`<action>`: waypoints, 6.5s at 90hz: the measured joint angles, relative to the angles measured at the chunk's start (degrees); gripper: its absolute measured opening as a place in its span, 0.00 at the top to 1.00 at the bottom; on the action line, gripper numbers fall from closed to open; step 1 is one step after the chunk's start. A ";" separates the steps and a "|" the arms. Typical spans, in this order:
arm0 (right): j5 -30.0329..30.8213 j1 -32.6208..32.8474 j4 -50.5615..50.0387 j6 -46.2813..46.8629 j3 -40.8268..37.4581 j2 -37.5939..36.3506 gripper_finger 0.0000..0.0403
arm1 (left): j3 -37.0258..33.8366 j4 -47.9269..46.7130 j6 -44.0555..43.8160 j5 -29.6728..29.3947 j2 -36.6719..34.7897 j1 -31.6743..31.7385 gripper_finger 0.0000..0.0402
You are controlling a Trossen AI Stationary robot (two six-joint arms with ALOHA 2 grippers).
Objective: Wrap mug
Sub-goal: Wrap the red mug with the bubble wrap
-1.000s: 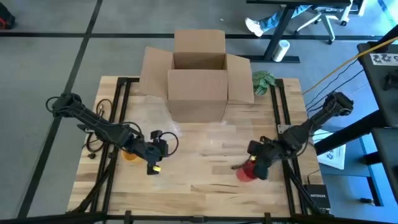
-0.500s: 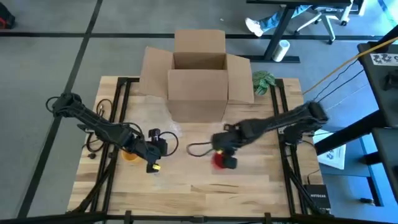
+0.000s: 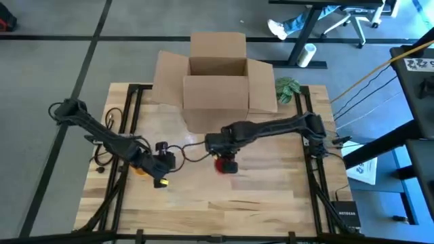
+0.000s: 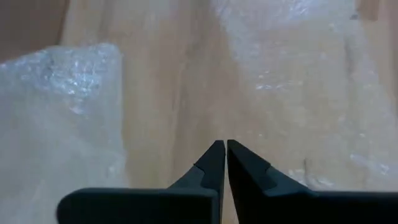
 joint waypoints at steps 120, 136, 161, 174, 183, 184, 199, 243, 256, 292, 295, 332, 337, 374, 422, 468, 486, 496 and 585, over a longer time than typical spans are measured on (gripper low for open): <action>-2.61 -0.30 -4.07 0.14 5.99 1.92 0.72 | -8.16 10.85 -4.69 -6.91 -11.64 -1.85 1.00; -1.78 -0.21 -11.75 -0.59 13.21 1.75 0.83 | -8.65 16.93 -1.32 -6.91 -7.79 -0.37 1.00; 1.38 5.27 -19.01 5.32 14.74 -2.71 0.99 | -8.67 21.29 1.40 -6.74 -3.07 0.80 1.00; 7.71 10.22 -10.70 11.59 5.63 -10.46 1.00 | -8.67 21.53 1.49 -6.73 -2.67 0.75 1.00; 10.21 13.45 -1.70 18.22 -6.85 -18.19 1.00 | -8.67 21.59 2.28 -6.28 -2.65 0.59 1.00; 10.34 13.82 -0.43 19.08 -8.61 -19.24 1.00 | -8.67 21.61 2.30 -6.25 -2.65 0.56 1.00; 11.44 18.84 18.62 33.38 -35.45 -34.35 1.00 | -8.67 22.09 2.23 -6.13 -2.65 -0.03 1.00; 23.99 39.28 29.13 67.18 -76.12 -68.76 1.00 | -8.67 30.09 3.83 -6.06 -2.54 4.98 1.00; 25.49 41.73 17.97 67.79 -76.54 -71.33 1.00 | -8.67 35.72 5.32 -4.62 -0.12 8.86 1.00; 33.65 42.08 8.24 68.23 -77.78 -75.35 0.93 | -8.65 41.57 7.26 0.71 7.23 15.32 1.00; 33.78 42.08 9.53 68.60 -78.09 -75.34 0.90 | -8.65 41.56 7.35 1.05 7.23 15.64 1.00; 31.61 42.08 22.99 80.08 -84.93 -71.64 0.71 | -8.65 41.48 10.55 1.48 7.45 12.83 1.00; 31.14 42.08 23.17 81.45 -85.06 -70.53 0.70 | -8.65 41.45 10.92 0.61 7.45 12.02 1.00; 23.73 42.06 30.76 84.59 -85.02 -56.43 0.70 | -8.65 40.83 11.51 -1.97 7.45 10.68 1.00; 35.40 38.09 39.82 74.42 -78.65 -45.59 0.99 | -8.65 41.03 12.99 -2.03 7.45 13.06 1.00; 29.01 19.70 74.61 29.23 -72.02 -45.79 1.00 | -8.65 41.17 13.44 -2.00 7.45 12.41 1.00; 15.91 11.29 75.25 24.22 -67.23 -41.35 1.00 | -8.65 41.11 13.27 -1.99 7.45 11.93 1.00; 7.81 7.85 74.85 22.18 -62.26 -35.05 1.00 | -8.65 41.03 13.26 -1.99 7.45 11.89 1.00; -14.30 3.04 35.07 3.06 -16.09 -10.93 0.80 | -8.63 36.30 9.88 -1.97 7.41 7.74 1.00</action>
